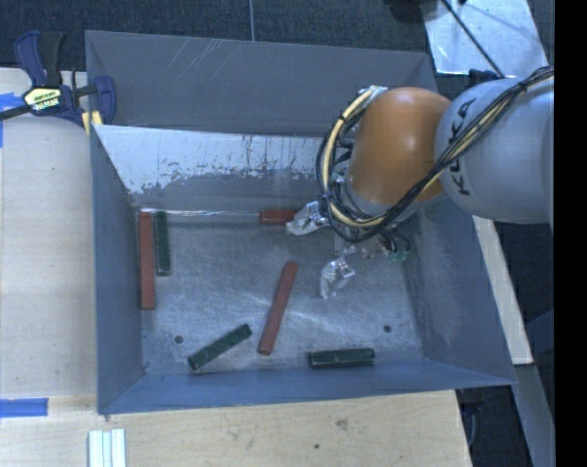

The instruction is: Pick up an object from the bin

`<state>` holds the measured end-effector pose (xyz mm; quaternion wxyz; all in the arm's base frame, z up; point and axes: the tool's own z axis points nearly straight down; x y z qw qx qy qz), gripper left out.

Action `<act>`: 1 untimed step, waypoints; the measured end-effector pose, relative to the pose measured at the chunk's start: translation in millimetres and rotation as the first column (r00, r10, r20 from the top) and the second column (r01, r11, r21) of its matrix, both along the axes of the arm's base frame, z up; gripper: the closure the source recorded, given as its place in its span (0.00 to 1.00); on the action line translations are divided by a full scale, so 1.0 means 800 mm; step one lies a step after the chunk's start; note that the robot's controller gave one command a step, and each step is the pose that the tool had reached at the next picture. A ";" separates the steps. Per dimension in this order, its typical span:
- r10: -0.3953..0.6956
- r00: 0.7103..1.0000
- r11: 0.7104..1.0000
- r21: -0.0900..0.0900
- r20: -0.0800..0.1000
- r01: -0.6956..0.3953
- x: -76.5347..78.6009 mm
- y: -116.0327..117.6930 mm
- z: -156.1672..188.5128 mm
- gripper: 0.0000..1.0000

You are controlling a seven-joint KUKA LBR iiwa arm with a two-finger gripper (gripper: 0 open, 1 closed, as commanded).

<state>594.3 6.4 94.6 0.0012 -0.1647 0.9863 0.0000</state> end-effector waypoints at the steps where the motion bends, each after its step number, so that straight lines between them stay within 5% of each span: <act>1: 0.000 1.000 1.000 0.000 0.000 0.000 0.000 0.000 0.000 0.00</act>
Offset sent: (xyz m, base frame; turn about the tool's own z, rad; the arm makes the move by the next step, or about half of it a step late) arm -0.0448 0.0524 -0.0246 -0.3379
